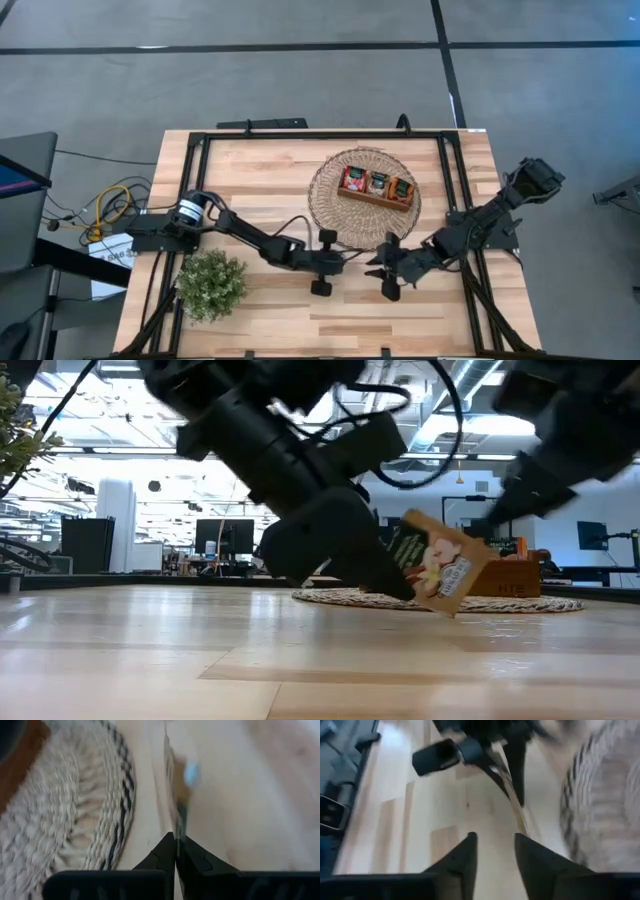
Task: Pick & Place Tea
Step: Put the brown tea bag into the middle section of the wooden organizer
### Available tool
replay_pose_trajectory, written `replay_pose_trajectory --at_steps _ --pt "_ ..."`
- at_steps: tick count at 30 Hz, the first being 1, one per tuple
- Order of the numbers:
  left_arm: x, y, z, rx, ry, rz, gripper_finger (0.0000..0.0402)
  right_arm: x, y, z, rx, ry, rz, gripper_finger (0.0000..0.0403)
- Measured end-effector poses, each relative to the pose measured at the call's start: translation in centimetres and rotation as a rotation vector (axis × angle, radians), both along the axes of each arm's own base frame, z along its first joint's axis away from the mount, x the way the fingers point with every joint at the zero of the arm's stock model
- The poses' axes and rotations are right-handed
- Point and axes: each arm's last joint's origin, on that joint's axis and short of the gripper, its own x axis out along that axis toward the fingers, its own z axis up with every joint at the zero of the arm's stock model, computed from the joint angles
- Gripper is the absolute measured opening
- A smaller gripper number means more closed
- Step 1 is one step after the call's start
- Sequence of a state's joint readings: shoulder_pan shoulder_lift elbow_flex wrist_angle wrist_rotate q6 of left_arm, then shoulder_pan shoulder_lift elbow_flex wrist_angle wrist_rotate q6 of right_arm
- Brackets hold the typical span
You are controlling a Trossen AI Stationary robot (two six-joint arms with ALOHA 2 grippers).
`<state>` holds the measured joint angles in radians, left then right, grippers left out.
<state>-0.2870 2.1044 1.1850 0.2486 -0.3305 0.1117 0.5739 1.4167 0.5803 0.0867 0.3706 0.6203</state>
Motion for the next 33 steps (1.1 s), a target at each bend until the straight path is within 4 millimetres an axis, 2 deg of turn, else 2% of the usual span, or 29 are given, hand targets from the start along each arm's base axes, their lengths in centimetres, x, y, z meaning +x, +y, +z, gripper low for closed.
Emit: replay_pose_trajectory --at_steps 4,8,14,19,25,30,33 --pt "0.7 -0.1 1.1 -0.005 0.09 0.03 0.0 2.1 -0.3 1.4 -0.135 0.025 0.044 0.016" --pt "0.9 -0.2 1.3 -0.014 0.088 0.035 0.0 3.9 -0.4 2.2 -0.235 0.094 0.075 0.017" --pt "0.8 -0.4 1.6 -0.015 0.085 0.029 0.0 6.5 0.5 1.6 -0.339 0.154 0.152 0.0153" --pt "0.7 -0.3 2.4 -0.013 0.07 0.037 0.0 7.7 1.3 1.4 -0.352 0.161 0.166 0.0111" --pt "0.6 -0.3 2.9 -0.014 0.064 0.045 0.0 7.3 1.8 1.8 -0.367 0.135 0.13 0.0013" --pt "0.1 0.1 3.4 0.024 0.111 0.071 0.0016 6.3 2.6 2.2 -0.368 0.122 0.013 0.0003" --pt "-0.8 0.7 4.0 0.066 0.116 0.112 0.0048 4.7 2.9 0.9 -0.408 0.134 -0.051 0.0003"
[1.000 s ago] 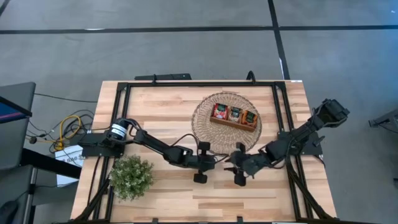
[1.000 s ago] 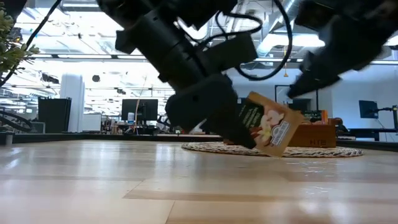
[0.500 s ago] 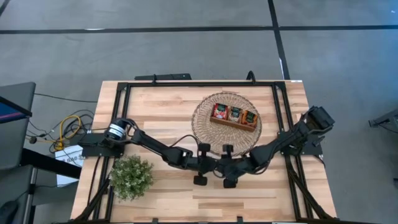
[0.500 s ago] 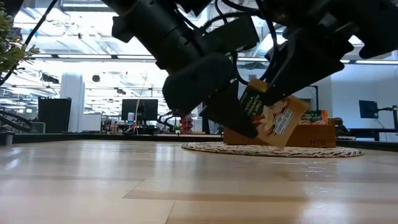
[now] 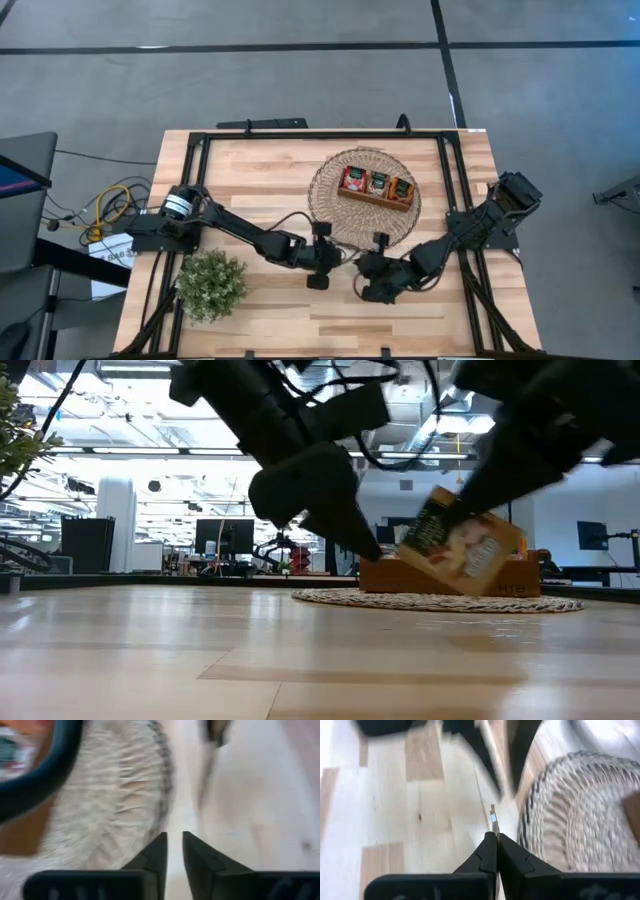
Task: Pick & Place Tea
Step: Put the brown tea bag into the middle section of the wooden organizer
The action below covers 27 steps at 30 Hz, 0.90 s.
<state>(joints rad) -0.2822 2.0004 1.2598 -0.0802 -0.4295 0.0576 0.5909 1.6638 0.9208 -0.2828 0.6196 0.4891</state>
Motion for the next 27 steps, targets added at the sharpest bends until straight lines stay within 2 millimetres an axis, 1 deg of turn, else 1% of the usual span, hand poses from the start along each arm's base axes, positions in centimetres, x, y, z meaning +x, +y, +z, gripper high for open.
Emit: replay_pose_trajectory --at_steps 2,4,8,11,14,16,18,21,24,27 --pt "-0.8 0.6 0.4 0.023 -0.027 0.03 0.0074 -0.9 0.2 -0.7 -0.01 -0.021 -0.042 0.0001" --pt "-1.5 1.3 0.3 0.02 -0.077 0.029 0.0099 -2.1 0.4 -1.3 -0.039 -0.063 -0.083 0.0001" --pt "-3.0 2.0 -0.7 -0.022 -0.254 -0.071 0.0138 -4.5 0.7 -1.7 -0.078 -0.232 -0.141 0.0001" --pt "-4.0 2.0 -1.1 -0.072 -0.438 -0.171 0.0149 -5.9 1.0 -1.4 -0.086 -0.396 -0.167 0.0001" --pt "-4.8 2.0 -1.3 -0.115 -0.61 -0.207 0.0149 -6.9 1.2 -1.2 -0.107 -0.51 -0.169 0.0" --pt "-4.9 2.1 -0.7 -0.157 -0.712 -0.193 0.0148 -6.7 1.4 -0.7 -0.104 -0.564 -0.158 0.0" --pt "-4.8 2.2 -0.2 -0.204 -0.76 -0.172 0.0147 -6.4 1.4 -0.3 -0.122 -0.599 -0.137 0.0" --pt "-4.6 2.4 0.1 -0.254 -0.787 -0.154 0.0147 -5.2 1.5 0.5 -0.122 -0.655 -0.078 0.0" --pt "-4.5 2.2 0.4 -0.289 -0.81 -0.17 0.0147 -4.0 1.4 1.2 -0.112 -0.716 0.023 0.0" --pt "-4.6 2.0 0.5 -0.319 -0.814 -0.228 0.0144 -3.2 1.0 1.1 -0.121 -0.755 0.061 0.0"
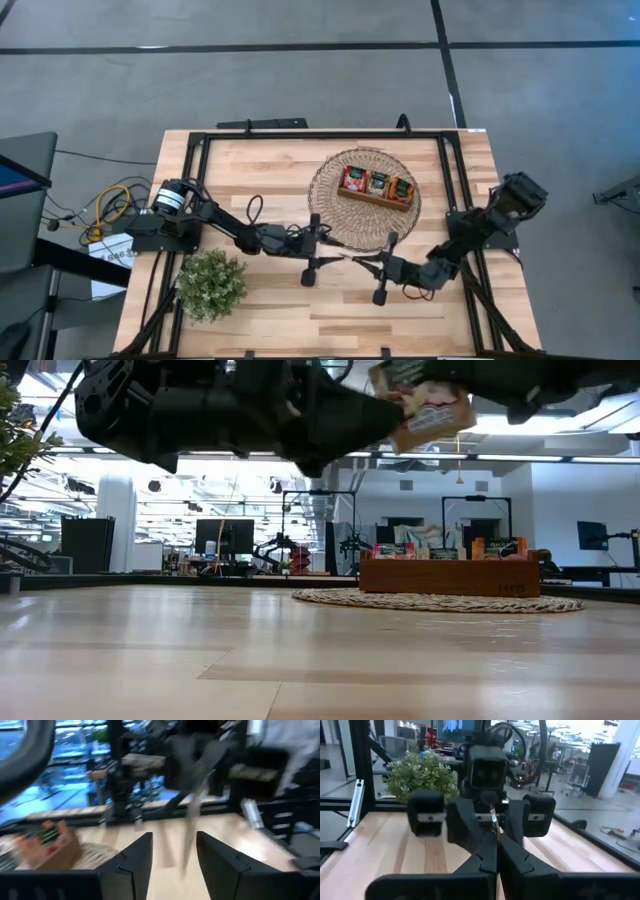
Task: Pick & Place Tea
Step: Put the brown tea bag into the middle section of the wooden organizer
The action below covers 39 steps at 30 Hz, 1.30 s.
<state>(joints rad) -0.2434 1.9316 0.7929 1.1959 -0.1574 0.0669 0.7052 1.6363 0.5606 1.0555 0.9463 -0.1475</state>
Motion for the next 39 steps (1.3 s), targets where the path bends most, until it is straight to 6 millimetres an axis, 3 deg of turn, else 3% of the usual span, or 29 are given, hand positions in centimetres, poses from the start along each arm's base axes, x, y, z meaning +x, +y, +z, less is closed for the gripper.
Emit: replay_pose_trajectory --at_steps 5,11,15,22,25,30,34,39 --pt "-0.1 -0.6 0.1 -0.01 -0.011 -0.054 0.0108 0.6 -0.5 -0.6 -0.014 0.015 0.005 0.0" --pt "-0.2 -0.6 0.1 -0.012 -0.007 0.013 0.0014 0.5 -0.4 -0.6 -0.011 0.017 0.004 0.0" --pt "-0.2 -0.6 -0.3 0.003 0.026 0.02 0.0003 0.0 0.0 -0.6 -0.034 0.054 -0.004 0.0008" --pt "1.1 -0.7 -1.2 0.069 0.251 0.073 0.0001 -1.2 1.1 3.1 0.001 0.202 -0.033 0.0104" --pt "2.3 -1.0 -0.8 0.111 0.372 0.101 0.0001 -0.1 0.2 3.9 0.057 0.323 -0.042 0.0147" --pt "3.2 -1.1 0.0 0.132 0.419 0.117 0.0001 2.5 -1.8 3.2 0.151 0.601 -0.005 0.0189" --pt "3.1 -1.1 -0.1 0.134 0.423 0.117 0.0 3.9 -2.3 2.5 0.162 0.674 -0.008 0.0182" --pt "3.1 -1.1 -0.1 0.137 0.431 0.116 0.0 4.0 -2.1 2.3 0.151 0.702 -0.007 0.0116"
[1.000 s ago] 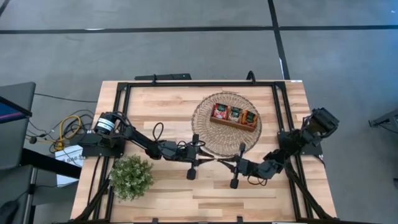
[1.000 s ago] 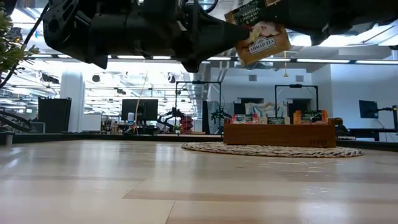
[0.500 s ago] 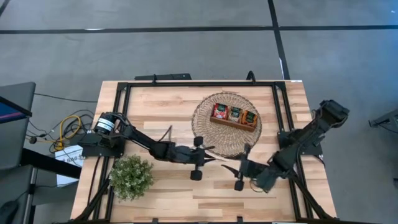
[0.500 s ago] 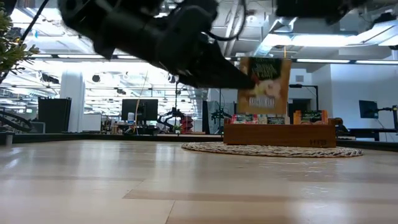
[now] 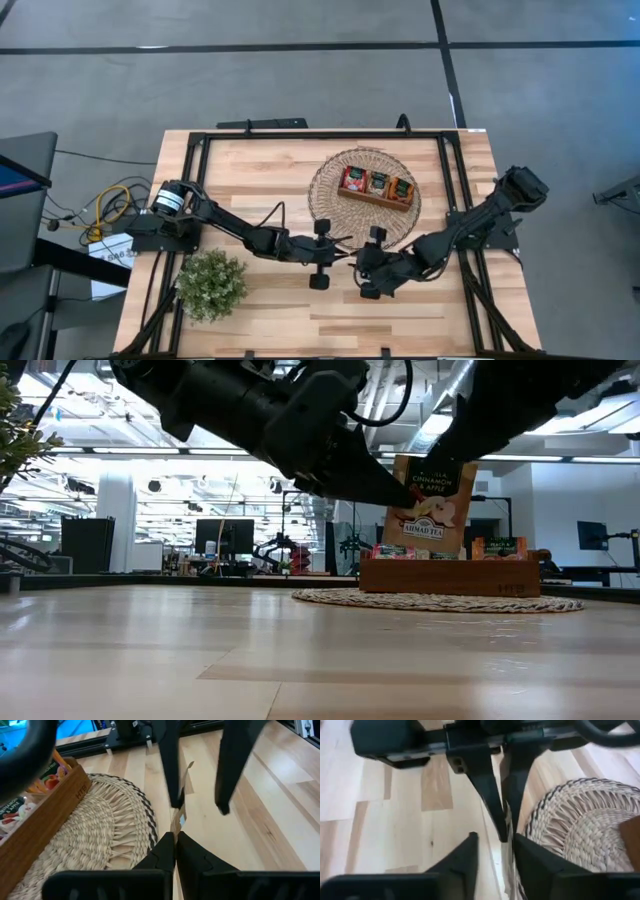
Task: Pick & Place Tea
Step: Put the brown tea bag into the middle section of the wooden organizer
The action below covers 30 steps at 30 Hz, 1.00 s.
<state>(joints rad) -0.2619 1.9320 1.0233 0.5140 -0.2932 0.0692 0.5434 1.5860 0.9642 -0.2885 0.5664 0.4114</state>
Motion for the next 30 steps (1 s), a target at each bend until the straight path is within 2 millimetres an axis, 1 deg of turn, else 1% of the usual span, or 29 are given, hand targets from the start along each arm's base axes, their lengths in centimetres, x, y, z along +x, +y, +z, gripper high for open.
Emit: replay_pose_trajectory --at_steps 5,6,11,13,16,19,23,26,30 --pt "0.0 0.0 -0.1 0.002 0.006 -0.001 0.0 0.0 -0.1 0.0 -0.009 0.005 -0.004 0.0022" --pt "0.0 0.0 -0.1 0.002 0.006 -0.001 0.0 -0.1 -0.1 -0.1 -0.018 0.015 -0.006 0.0011" --pt "0.0 0.1 0.0 -0.024 -0.005 0.016 0.0006 -0.6 -0.5 -0.3 -0.057 0.043 -0.061 0.0003" --pt "-0.1 0.4 0.4 -0.019 -0.002 0.031 0.0023 -1.0 -0.9 -0.2 -0.085 0.056 -0.092 0.0003" --pt "-0.5 1.0 1.4 0.003 0.028 0.058 0.0063 -1.6 -2.1 0.6 -0.103 0.073 -0.159 0.0001" --pt "-1.2 1.5 2.1 0.05 0.076 0.116 0.0109 -2.5 -4.1 1.8 -0.151 0.101 -0.231 0.0001" --pt "-2.0 2.0 2.6 0.135 0.14 0.195 0.0149 -3.8 -8.1 3.5 -0.177 0.183 -0.333 0.0001" --pt "-2.2 2.1 2.6 0.156 0.156 0.21 0.0159 -4.4 -11.4 4.3 -0.174 0.26 -0.379 0.0" --pt "-2.1 2.1 2.4 0.168 0.161 0.207 0.0161 -3.9 -15.2 4.4 -0.125 0.336 -0.353 0.0"
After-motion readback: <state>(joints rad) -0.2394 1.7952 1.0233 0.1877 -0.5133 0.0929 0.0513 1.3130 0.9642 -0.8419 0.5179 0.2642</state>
